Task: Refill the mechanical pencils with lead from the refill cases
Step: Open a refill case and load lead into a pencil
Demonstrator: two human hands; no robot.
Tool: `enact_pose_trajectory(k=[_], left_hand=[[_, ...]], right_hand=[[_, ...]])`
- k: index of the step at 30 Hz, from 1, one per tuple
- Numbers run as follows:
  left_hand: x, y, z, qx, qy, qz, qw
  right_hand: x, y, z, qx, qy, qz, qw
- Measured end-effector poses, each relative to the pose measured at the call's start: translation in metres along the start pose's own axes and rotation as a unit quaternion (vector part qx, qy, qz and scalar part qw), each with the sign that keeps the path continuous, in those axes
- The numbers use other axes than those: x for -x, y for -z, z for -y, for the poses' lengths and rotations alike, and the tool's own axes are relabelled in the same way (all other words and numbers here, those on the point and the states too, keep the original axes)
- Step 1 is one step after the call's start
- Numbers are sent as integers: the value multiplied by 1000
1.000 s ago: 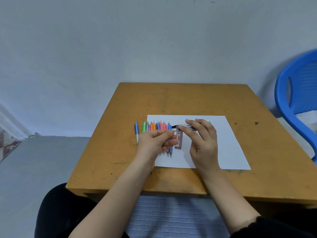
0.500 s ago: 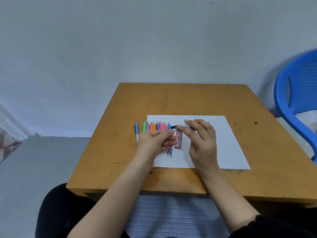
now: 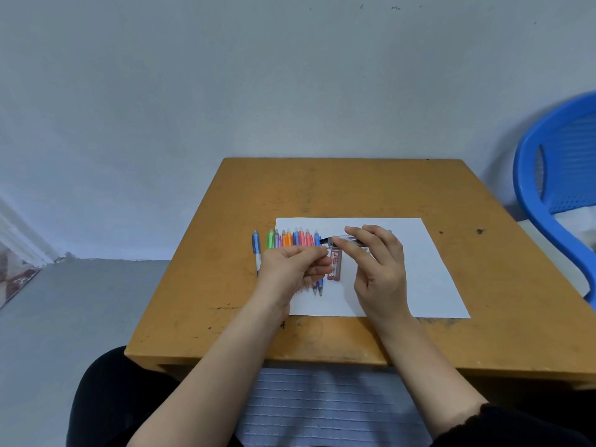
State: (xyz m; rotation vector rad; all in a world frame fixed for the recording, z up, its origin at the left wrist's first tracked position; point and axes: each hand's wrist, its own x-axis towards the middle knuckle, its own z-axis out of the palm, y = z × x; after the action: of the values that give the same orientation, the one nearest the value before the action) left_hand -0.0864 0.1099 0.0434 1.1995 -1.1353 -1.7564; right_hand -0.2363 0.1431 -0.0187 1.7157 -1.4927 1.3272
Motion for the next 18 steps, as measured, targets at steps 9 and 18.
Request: enact_pose_trajectory(k=[9,18], left_hand=[[0,-2,-1,13,8,-6,1000],[1,0,3,-5,-27,-6,1000]], right_hand=[[0,0,0,1,-4,-2,1000],[1,2,-1,8,-25,9,1000]])
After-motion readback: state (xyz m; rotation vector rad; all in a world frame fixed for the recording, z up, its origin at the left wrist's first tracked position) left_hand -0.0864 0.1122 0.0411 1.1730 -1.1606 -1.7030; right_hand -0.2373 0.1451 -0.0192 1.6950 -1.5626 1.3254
